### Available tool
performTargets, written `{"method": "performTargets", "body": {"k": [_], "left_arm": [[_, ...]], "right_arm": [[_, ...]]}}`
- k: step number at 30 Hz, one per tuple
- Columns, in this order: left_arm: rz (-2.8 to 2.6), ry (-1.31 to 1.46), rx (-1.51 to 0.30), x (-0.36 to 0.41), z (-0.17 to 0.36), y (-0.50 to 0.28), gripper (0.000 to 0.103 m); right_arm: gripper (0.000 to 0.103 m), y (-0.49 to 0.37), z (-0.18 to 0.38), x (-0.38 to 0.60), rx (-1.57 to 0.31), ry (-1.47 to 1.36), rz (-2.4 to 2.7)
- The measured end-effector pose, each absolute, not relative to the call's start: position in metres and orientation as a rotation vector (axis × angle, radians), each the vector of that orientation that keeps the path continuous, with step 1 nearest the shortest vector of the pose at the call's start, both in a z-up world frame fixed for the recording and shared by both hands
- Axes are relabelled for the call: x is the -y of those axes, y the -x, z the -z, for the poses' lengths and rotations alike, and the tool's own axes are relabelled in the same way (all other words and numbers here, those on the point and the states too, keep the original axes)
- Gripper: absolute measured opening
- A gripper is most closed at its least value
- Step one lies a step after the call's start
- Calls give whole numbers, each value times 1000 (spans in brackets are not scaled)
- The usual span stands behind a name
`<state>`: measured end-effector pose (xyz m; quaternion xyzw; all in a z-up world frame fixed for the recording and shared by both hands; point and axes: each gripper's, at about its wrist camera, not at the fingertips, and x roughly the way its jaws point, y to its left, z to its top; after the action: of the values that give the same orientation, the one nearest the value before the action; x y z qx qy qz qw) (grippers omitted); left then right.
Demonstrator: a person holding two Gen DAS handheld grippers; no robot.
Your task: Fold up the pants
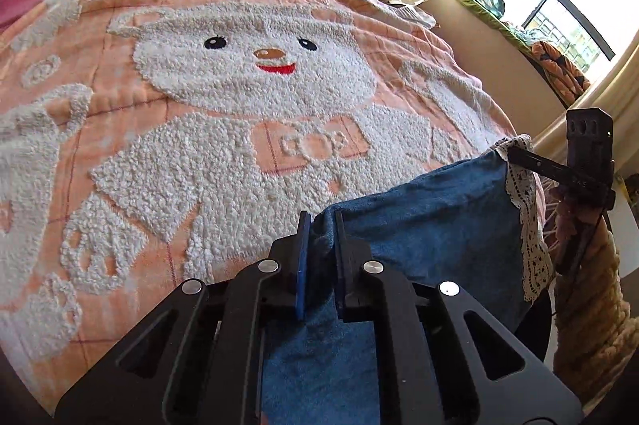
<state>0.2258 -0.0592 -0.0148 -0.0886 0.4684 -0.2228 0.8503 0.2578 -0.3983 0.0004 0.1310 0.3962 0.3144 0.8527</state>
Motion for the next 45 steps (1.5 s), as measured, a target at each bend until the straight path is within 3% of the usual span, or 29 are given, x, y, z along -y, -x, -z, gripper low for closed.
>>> {"method": "performTargets", "body": {"k": [12, 15, 19, 21, 23, 26, 34, 45], "left_arm": [[353, 151, -999, 63, 49, -239, 7], [352, 176, -992, 60, 47, -238, 8], [335, 206, -954, 51, 28, -225, 25], [309, 219, -939, 44, 18, -215, 26], [277, 230, -919, 34, 7, -200, 33], [259, 241, -892, 23, -4, -169, 39], [182, 276, -857, -12, -13, -74, 42], [-12, 362, -817, -89, -19, 13, 44]], "right_arm": [[22, -298, 45, 369, -948, -61, -542], [34, -295, 37, 370, -929, -59, -513], [48, -271, 8, 390, -876, -135, -486], [51, -249, -8, 399, -837, -166, -483], [55, -227, -17, 406, -819, -186, -481], [57, -192, -22, 413, -803, -211, -478], [57, -125, -2, 416, -862, -238, -425], [57, -128, 31, 409, -937, -186, -381]]}}
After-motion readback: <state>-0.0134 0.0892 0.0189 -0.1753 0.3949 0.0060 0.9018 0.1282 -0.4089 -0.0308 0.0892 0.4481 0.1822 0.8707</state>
